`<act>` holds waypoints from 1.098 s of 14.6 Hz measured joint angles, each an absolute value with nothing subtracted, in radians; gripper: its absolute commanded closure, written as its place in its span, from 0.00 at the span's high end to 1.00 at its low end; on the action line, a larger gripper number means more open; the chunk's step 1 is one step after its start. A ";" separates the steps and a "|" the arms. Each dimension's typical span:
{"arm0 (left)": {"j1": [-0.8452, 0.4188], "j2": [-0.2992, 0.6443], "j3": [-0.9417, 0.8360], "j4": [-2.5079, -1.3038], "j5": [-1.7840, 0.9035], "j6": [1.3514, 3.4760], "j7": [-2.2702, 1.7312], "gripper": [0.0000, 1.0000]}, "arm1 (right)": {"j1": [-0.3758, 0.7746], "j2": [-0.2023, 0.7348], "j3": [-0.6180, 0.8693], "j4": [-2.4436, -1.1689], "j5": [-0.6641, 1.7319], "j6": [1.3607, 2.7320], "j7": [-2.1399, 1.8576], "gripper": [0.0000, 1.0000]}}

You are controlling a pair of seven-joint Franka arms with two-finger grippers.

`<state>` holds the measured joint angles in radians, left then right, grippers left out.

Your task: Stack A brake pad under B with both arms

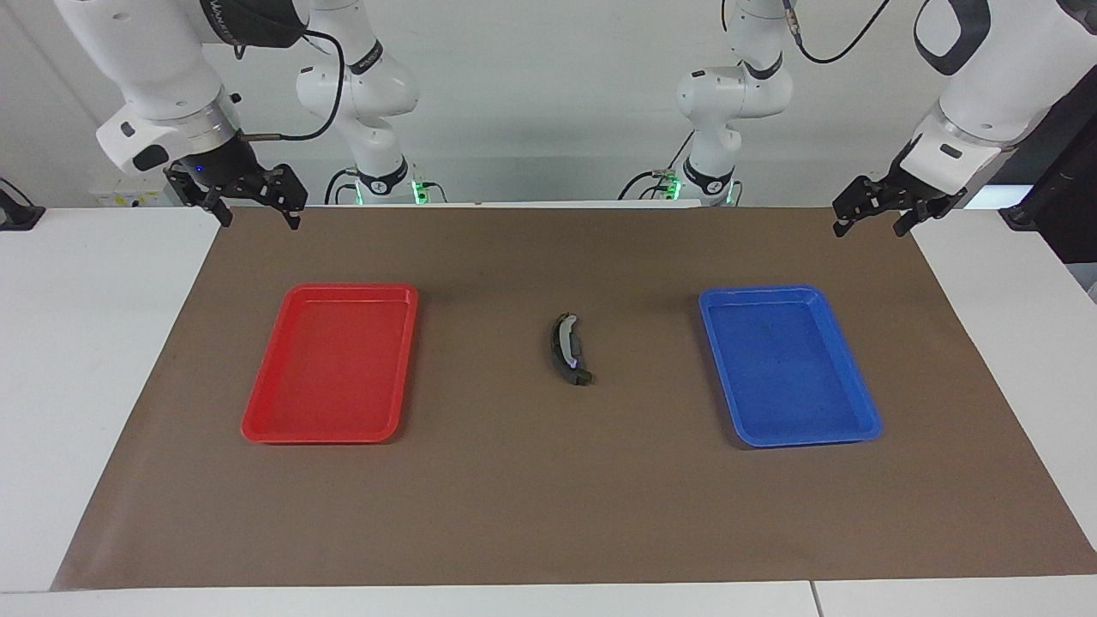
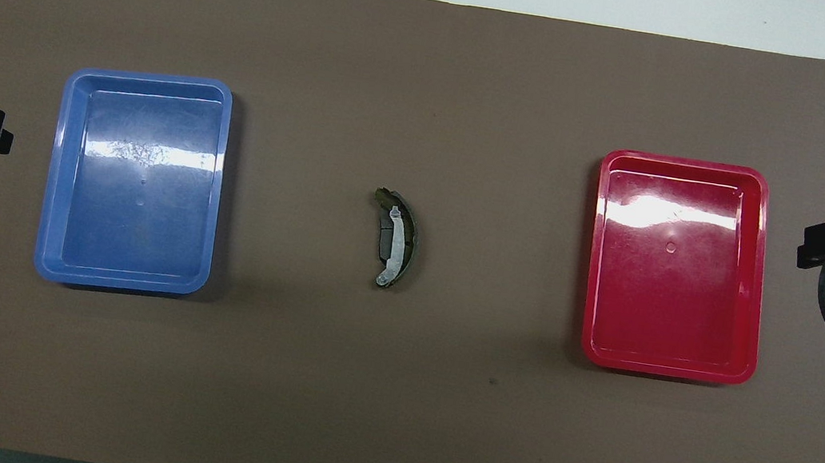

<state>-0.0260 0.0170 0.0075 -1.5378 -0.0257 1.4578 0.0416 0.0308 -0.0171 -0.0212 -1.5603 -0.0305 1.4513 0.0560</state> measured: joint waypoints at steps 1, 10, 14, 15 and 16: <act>-0.026 0.017 0.008 -1.538 -0.026 1.458 0.042 1.00 | 0.045 -0.017 -0.021 -1.560 -0.030 1.451 0.074 1.00; -0.026 0.017 0.008 -1.538 -0.026 1.458 0.042 1.00 | 0.054 -0.017 -0.024 -1.568 -0.030 1.449 0.094 1.00; -0.026 0.017 0.008 -1.538 -0.026 1.458 0.042 1.00 | 0.054 -0.017 -0.024 -1.568 -0.030 1.449 0.094 1.00; -0.026 0.017 0.008 -1.538 -0.026 1.458 0.042 1.00 | 0.054 -0.017 -0.024 -1.568 -0.030 1.449 0.094 1.00; -0.026 0.017 0.008 -1.538 -0.026 1.458 0.042 1.00 | 0.054 -0.017 -0.024 -1.568 -0.030 1.449 0.094 1.00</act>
<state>-0.0260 0.0170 0.0075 -1.5378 -0.0257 1.4578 0.0416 0.0545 -0.0171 -0.0237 -1.5679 -0.0304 1.4494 0.0941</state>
